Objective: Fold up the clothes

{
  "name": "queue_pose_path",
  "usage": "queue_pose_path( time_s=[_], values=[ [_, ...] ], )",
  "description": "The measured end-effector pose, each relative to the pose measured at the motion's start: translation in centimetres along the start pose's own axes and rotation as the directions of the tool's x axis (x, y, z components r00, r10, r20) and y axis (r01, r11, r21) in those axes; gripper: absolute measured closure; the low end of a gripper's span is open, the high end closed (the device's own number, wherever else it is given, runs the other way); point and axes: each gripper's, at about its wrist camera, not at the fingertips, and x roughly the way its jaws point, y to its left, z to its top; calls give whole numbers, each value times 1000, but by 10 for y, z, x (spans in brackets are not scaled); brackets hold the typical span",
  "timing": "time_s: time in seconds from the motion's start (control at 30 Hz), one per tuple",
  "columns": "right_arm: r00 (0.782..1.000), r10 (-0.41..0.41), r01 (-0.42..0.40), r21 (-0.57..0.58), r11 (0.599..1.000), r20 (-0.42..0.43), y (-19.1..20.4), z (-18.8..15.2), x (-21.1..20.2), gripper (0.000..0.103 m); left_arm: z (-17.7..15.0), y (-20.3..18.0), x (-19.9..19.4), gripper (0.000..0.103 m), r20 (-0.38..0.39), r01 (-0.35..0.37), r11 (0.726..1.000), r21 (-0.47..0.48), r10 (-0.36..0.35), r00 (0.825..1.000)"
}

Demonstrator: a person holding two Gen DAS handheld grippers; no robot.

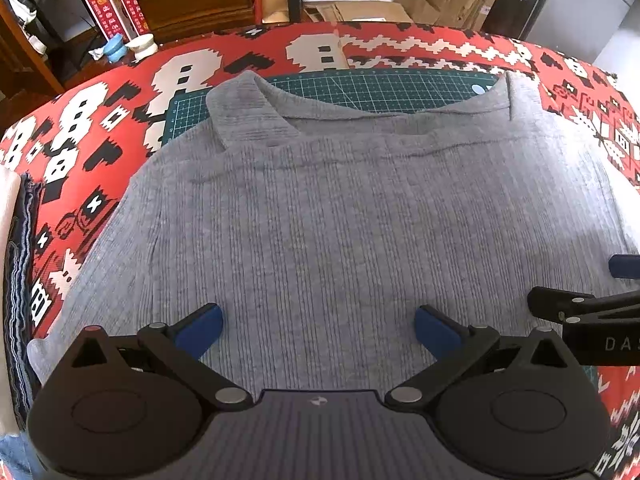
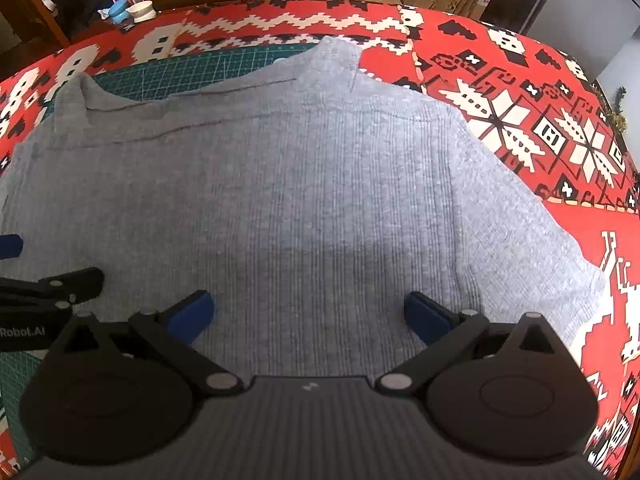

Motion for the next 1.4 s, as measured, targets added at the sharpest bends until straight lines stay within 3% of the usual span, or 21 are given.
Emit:
queue_pose_path(
  time_s=[0.2,0.4,0.5,0.73,0.77,0.93,0.97,1.03,1.2,1.4],
  values=[
    [1000,13,-13,7,1000,14,3,4,-16,1,7,13,-9,23,-42,1,998,-71,-4,999],
    [998,55,-56,48,997,24,6,10,-40,1,8,45,-29,25,-80,15,983,-182,-30,996],
    [997,74,-75,48,996,18,12,8,-50,1,-5,70,-42,26,-85,-48,968,-246,28,996],
    [994,106,-106,26,994,-12,33,-2,-59,1,-36,127,-73,45,-110,-195,900,-390,165,980],
    [994,110,-109,27,994,-17,35,-4,-58,1,-39,134,-73,51,-117,-206,890,-407,173,978],
    [991,127,-126,27,992,-43,47,-8,-57,1,-54,156,-64,60,-113,-195,847,-495,160,981],
    [991,129,-128,23,992,-44,49,-9,-57,1,-55,158,-61,65,-113,-200,842,-500,166,980],
    [990,130,-129,22,991,-45,51,-7,-57,1,-58,161,-55,68,-113,-212,835,-508,180,977],
    [990,134,-133,27,991,-49,56,-4,-55,1,-65,178,-41,68,-128,-218,751,-623,177,976],
    [989,132,-131,21,991,-63,62,-2,-51,1,-64,181,-40,69,-67,-187,739,-647,189,980]
  ],
)
